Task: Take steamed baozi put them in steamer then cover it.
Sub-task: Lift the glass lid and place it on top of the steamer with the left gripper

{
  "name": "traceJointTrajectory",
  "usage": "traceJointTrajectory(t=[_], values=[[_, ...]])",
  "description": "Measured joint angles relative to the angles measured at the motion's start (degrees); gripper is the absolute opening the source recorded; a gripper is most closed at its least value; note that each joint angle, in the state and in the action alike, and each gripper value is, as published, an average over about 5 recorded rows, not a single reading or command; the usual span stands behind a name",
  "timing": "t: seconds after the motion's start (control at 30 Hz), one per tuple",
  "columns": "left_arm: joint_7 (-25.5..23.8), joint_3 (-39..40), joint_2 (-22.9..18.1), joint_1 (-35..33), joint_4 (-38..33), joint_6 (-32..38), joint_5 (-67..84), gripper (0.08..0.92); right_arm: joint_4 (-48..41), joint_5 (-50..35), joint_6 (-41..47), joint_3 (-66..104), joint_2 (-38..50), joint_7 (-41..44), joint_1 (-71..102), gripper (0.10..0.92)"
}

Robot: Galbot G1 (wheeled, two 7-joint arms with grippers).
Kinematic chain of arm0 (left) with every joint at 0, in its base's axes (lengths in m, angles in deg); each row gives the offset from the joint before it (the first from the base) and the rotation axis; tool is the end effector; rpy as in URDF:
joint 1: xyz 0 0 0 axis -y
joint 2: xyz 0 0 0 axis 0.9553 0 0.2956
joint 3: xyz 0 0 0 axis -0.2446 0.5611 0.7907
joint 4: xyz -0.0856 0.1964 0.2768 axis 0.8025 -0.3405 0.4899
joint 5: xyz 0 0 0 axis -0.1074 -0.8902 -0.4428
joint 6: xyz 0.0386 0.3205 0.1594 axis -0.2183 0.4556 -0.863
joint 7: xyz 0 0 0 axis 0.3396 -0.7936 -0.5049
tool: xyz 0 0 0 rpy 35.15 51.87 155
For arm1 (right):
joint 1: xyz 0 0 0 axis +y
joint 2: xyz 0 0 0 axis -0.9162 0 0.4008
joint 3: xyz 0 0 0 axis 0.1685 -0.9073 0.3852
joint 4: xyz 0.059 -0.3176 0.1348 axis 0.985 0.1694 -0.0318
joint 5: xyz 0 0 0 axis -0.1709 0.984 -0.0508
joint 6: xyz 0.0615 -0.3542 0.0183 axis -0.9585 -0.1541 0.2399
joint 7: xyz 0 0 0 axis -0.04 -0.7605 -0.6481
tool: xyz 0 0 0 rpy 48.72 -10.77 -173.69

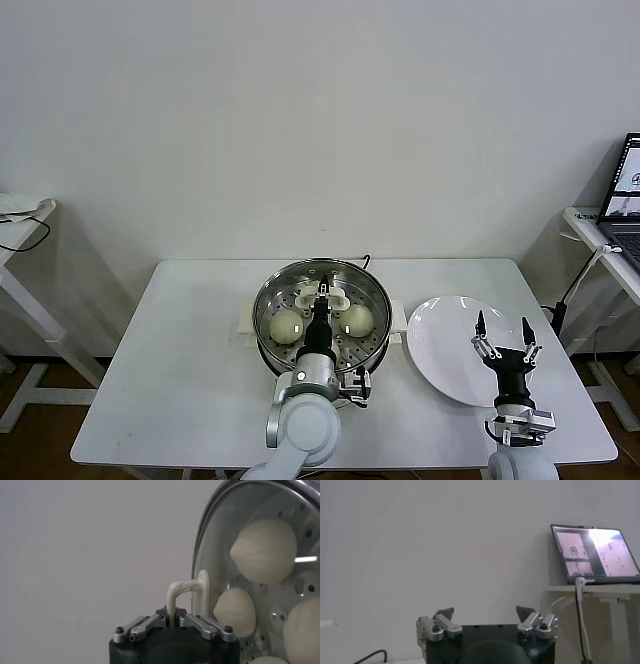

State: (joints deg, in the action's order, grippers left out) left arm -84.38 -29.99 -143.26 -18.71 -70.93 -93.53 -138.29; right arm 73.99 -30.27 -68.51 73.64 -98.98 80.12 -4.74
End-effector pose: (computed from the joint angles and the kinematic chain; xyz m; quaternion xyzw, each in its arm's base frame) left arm 0.2747 -0.1907 -0.2701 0.0433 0.7014 0.7112 0.0159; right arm 0.2395 -0.1339 -0.4005 0.1047 0.9905 0.0024 0.0892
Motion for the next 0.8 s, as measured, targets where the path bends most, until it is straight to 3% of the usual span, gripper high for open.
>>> traceJointTrajectory(t=[0.4, 0.67, 0.8], values=[[-0.3, 0.5, 0.8, -0.9, -1.8, -0.6, -0.2, 0.568, 0.0, 0.0, 0.0, 0.0, 0.0, 0.1, 0.1, 0.823], [-1.4, 1.5, 3.2, -2.7, -5.6, -1.4, 1.9, 0.604, 0.0, 0.0, 0.2, -0.2, 0.1, 0.0, -0.5, 0.823], [-1.8, 1.4, 4.9, -4.0, -8.4, -1.4, 3.1, 0.697, 0.2, 0.0, 0.4, -0.3, 0.2, 0.0, -0.7, 0.823]])
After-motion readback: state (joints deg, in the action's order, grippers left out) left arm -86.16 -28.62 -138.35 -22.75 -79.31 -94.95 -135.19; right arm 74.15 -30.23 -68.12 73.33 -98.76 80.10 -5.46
